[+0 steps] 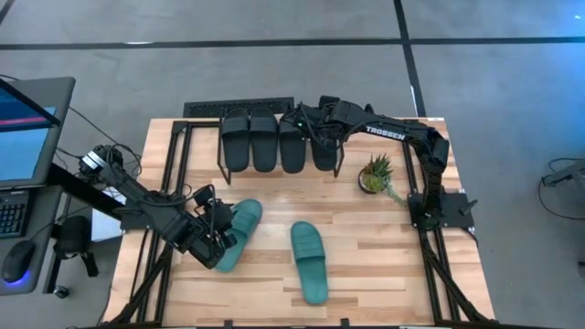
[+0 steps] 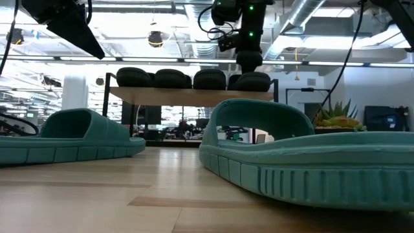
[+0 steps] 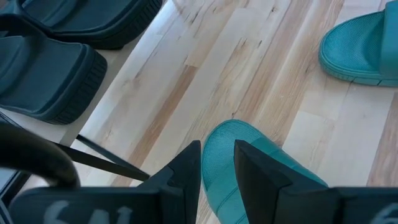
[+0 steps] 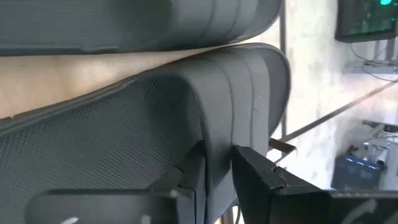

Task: Pick and place slides into the shelf
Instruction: Put the black slide on the shelf

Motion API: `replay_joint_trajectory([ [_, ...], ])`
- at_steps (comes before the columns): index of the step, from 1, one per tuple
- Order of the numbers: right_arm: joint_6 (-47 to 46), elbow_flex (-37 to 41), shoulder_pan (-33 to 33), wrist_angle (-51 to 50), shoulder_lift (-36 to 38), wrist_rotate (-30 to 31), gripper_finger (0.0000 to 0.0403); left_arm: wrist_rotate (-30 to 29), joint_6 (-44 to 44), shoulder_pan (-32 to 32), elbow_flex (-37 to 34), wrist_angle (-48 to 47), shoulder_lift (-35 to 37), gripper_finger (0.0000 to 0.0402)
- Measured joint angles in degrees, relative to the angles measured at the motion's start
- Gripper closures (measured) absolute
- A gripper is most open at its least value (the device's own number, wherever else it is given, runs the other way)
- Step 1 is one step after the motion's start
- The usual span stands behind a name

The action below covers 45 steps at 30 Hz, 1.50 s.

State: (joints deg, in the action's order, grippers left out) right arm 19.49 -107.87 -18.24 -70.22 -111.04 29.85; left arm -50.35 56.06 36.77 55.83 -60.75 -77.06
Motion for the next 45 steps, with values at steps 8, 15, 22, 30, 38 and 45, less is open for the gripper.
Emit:
replay_joint_trajectory([
  [8, 0.02, -0.04, 0.0, -0.39, 0.02, -1.74, 0.0338, 0.0, 0.08, 0.0, 0.01, 0.0, 0.0, 0.0315],
  [15, 0.01, -0.8, -0.35, -0.87, 0.02, -3.11, 0.0338, 0.0, 0.08, 0.0, 0.0, 0.0, 0.0, 0.0315],
  [22, 0.02, -2.82, -0.66, -1.94, 0.02, -3.7, 0.0338, 0.0, 0.11, -0.01, 0.01, 0.0, 0.02, 0.0315],
  [30, 0.39, -4.01, -0.63, -3.71, 0.0, -6.19, 0.0338, 0.0, 0.11, 0.0, 0.01, 0.02, 0.02, 0.0315],
  [38, 0.04, -4.02, -0.66, -4.56, 0.0, -5.76, 0.0338, 0.0, 0.47, -0.02, 0.0, 0.04, 0.02, 0.0315],
  [45, 0.94, -4.02, -0.96, -4.53, 0.13, -7.01, 0.0339, 0.0, 0.54, -0.02, 0.0, 0.26, 0.02, 0.0315],
])
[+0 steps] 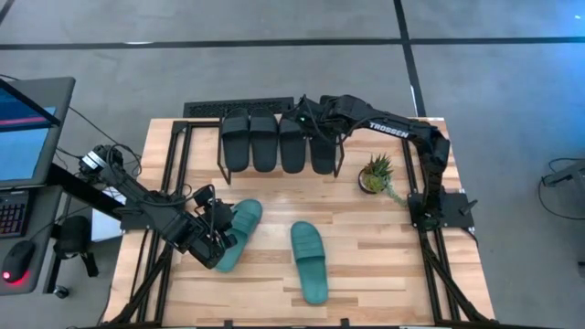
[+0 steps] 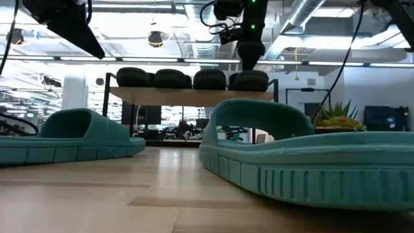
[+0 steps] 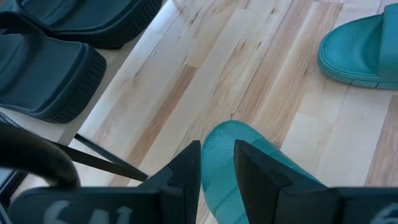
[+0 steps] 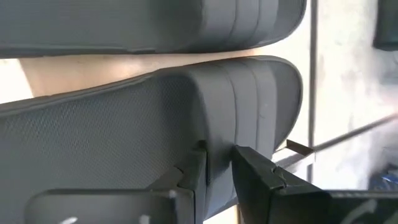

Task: Pick and place slides into the shelf
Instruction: Put the black slide on the shelf

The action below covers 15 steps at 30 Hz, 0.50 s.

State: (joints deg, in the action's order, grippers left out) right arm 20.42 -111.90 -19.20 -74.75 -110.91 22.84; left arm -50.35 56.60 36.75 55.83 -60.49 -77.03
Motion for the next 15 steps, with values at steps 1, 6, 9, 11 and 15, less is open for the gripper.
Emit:
replay_joint_trajectory([
  [1, 0.25, 0.0, -0.06, 0.09, 0.19, -0.85, 0.0339, 0.02, 0.03, 0.02, 0.01, 0.0, 0.0, 0.0315],
  [6, 0.63, -0.02, -0.06, -0.21, 0.54, -1.83, 0.0339, 0.02, 0.13, 0.02, 0.0, -0.01, 0.0, 0.0315],
  [9, 1.05, -0.02, 0.07, -0.14, 0.74, -1.85, 0.0339, 0.02, 0.13, 0.0, 0.0, -0.02, 0.0, 0.0315],
  [11, 1.06, -0.02, 0.09, -0.15, 0.74, -1.85, 0.0339, 0.01, 0.13, 0.01, 0.0, -0.01, 0.0, 0.0315],
  [15, 1.07, -0.02, 0.09, -0.15, 0.74, -1.8, 0.0339, 0.0, 0.13, 0.01, 0.01, -0.02, 0.0, 0.0315],
])
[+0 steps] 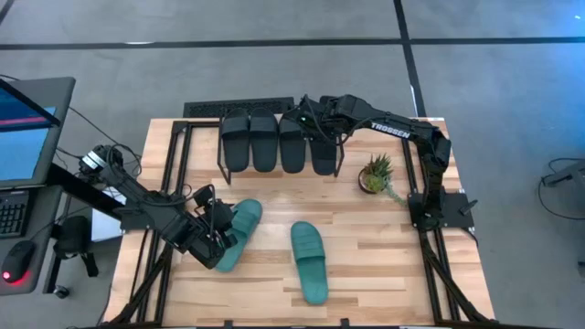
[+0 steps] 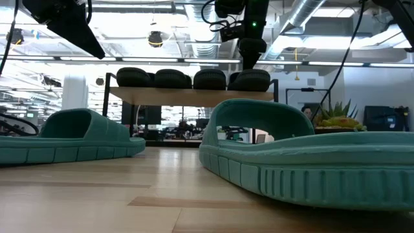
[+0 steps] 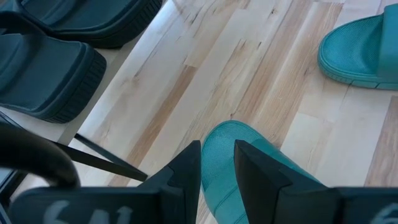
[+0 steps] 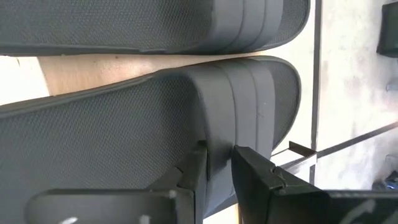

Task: Pick and place slides into the shelf
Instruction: Put the black slide on the shelf, then put the green slide under the shelf

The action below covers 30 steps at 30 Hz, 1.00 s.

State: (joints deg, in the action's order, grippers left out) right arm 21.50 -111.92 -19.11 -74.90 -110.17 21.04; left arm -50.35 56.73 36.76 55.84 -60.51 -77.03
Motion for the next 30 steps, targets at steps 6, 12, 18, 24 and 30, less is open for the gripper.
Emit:
replay_joint_trajectory([
  [6, -0.02, 0.0, 0.13, 0.14, 0.0, 2.69, 0.0339, 0.0, 0.02, 0.01, -0.01, 0.0, 0.0, 0.0315],
  [12, 0.93, -1.38, 0.97, 0.37, 0.0, 2.98, 0.0339, 0.0, 0.02, 0.01, -0.01, 0.0, 0.0, 0.0315],
  [18, 1.46, -5.3, 1.09, 0.48, 0.04, 2.75, 0.0339, -0.01, -0.02, 0.01, 0.0, 0.0, 0.0, 0.0315],
  [24, 1.05, -7.3, 1.85, -2.88, 0.09, 1.97, 0.0339, 0.01, 0.01, 0.01, 0.0, 0.0, 0.0, 0.0315],
  [30, -1.36, -10.84, 4.36, -6.89, 0.11, 2.01, 0.0339, 0.11, 0.0, 0.01, -0.01, 0.0, 0.0, 0.0315],
])
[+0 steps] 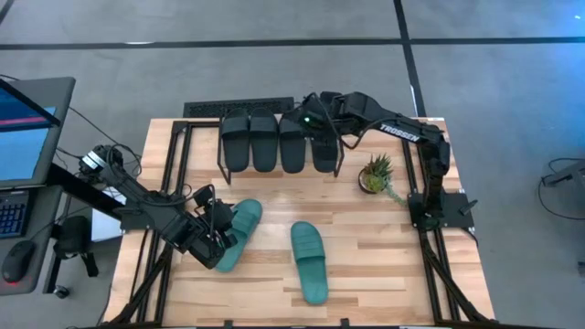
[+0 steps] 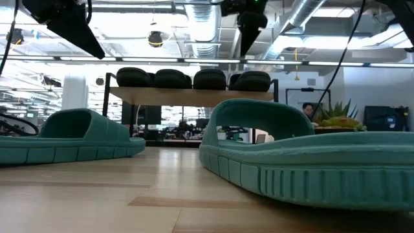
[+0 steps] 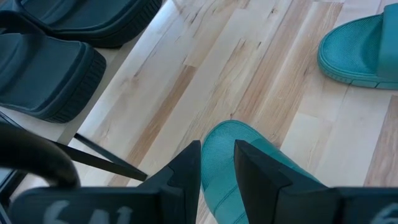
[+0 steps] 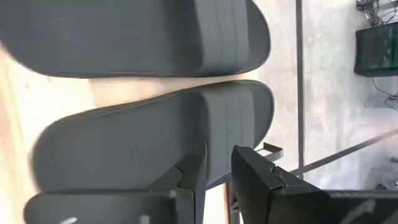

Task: Pick and place slides into the shelf
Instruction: Put the green slide under the shelf

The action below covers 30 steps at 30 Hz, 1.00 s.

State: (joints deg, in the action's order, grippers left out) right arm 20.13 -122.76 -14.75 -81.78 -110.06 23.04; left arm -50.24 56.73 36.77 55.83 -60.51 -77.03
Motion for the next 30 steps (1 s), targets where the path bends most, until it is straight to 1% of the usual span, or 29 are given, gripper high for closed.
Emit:
replay_joint_trajectory([
  [9, -7.99, -8.62, 5.82, -7.88, -0.02, -0.11, 0.0339, 0.04, 0.02, 0.0, 0.01, 0.01, 0.0, 0.0315],
  [13, -10.83, -11.22, 9.11, -8.3, 0.02, -0.3, 0.0339, 0.04, 0.02, 0.0, 0.0, 0.02, 0.0, 0.0315],
  [16, -12.43, -11.67, 11.6, -8.21, 1.4, -0.27, 0.0339, 0.62, -0.01, 0.0, 0.0, 0.04, 0.0, 0.0315],
  [21, -15.68, -11.59, 15.48, -8.24, 3.61, -0.5, 0.0339, 3.33, -0.54, 0.0, 0.0, 0.11, 0.0, 0.0315],
  [30, -19.77, -11.57, 22.23, -8.24, 9.95, -0.52, 0.0339, 3.93, -0.7, 0.0, 0.01, 2.33, 0.0, 0.0315],
])
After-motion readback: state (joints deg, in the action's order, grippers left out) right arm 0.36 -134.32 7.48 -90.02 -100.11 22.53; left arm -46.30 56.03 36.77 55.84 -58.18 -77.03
